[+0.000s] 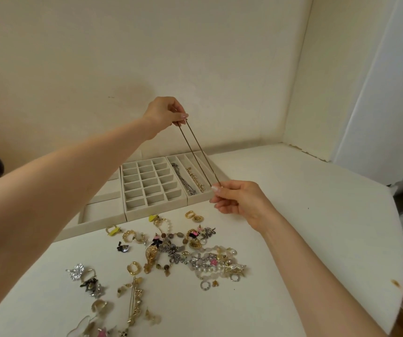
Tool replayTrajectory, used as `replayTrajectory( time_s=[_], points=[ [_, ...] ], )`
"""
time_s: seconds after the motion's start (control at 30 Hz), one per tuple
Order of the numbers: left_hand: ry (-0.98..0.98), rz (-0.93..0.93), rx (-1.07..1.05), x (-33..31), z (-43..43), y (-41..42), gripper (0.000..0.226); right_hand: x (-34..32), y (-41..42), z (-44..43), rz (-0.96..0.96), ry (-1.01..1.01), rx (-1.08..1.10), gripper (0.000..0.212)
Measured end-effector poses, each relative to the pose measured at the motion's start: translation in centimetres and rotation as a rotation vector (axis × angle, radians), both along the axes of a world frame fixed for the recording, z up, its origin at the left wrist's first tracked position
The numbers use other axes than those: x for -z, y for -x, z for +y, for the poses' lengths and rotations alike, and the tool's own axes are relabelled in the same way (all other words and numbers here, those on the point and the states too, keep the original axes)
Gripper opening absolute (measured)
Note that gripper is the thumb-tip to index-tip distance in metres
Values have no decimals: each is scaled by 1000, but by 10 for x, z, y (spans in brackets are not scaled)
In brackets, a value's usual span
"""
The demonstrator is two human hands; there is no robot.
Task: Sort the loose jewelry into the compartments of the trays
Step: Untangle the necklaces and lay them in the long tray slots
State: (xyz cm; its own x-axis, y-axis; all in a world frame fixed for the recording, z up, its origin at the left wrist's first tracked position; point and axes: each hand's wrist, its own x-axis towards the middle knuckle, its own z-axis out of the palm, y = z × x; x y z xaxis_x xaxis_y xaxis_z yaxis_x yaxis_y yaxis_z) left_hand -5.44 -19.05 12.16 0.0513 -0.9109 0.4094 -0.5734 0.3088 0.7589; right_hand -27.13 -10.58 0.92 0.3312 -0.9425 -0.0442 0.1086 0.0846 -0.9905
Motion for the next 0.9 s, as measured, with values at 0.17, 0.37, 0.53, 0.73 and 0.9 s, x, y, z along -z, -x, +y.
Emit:
replayTrajectory(
  time_s=[0.17,0.37,0.53,0.73,0.9],
  points=[
    [-47,-19,-25,2,-5,-12,16,2,4,-5,-125,-81,38,12],
    [-76,-53,-55,6,-7,-18,14,1,7,-9,-243,-164,32,17],
    [-79,-52,-63,10,-9,-21,16,2,6,-11,-304,-181,29,23],
    [-51,-39,-60,7,-9,-24,16,1,5,-9,-344,-193,1,28],
    [-44,-47,-68,5,-7,-24,15,0,6,-9,-334,-195,3,30]
  ],
)
